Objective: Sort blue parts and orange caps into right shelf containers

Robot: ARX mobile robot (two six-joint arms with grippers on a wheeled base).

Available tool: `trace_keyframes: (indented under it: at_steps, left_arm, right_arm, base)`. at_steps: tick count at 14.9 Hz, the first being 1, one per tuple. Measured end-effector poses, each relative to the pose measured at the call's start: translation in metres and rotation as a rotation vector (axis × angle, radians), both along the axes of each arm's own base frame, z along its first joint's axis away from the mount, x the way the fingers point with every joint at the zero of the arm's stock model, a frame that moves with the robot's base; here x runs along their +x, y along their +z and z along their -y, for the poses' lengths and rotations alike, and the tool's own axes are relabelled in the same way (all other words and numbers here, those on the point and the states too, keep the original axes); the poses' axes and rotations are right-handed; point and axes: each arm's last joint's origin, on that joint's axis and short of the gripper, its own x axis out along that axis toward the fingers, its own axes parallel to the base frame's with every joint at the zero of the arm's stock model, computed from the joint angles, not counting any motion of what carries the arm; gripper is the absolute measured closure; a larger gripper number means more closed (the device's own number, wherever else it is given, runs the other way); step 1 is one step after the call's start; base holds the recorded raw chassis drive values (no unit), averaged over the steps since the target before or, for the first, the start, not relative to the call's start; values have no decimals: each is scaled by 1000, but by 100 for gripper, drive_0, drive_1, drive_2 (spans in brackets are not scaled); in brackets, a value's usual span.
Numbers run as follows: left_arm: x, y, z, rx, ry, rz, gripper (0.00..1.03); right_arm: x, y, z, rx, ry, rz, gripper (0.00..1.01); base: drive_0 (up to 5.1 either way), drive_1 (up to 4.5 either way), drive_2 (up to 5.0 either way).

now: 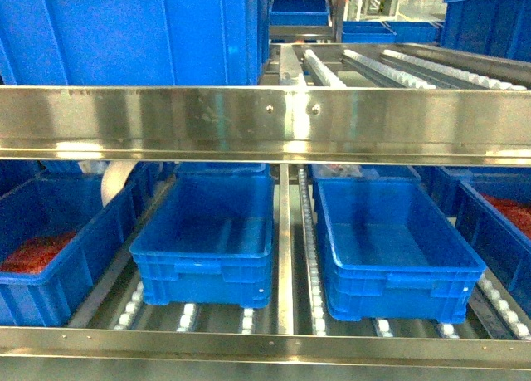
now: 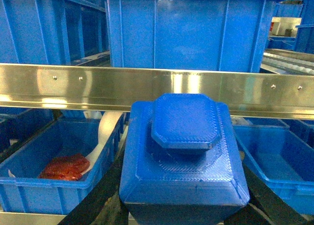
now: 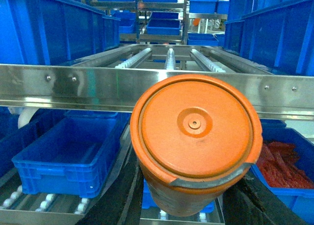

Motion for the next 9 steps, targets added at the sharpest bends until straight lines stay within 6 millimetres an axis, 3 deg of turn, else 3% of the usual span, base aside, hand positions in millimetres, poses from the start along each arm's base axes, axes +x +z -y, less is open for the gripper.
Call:
trace_keyframes:
  at_steps: [9]
  left_arm:
    - [0,0,0,0,-1,-3,60]
  right_arm:
    - [0,0,0,7,-1,-2,62]
  base:
    - [0,0,0]
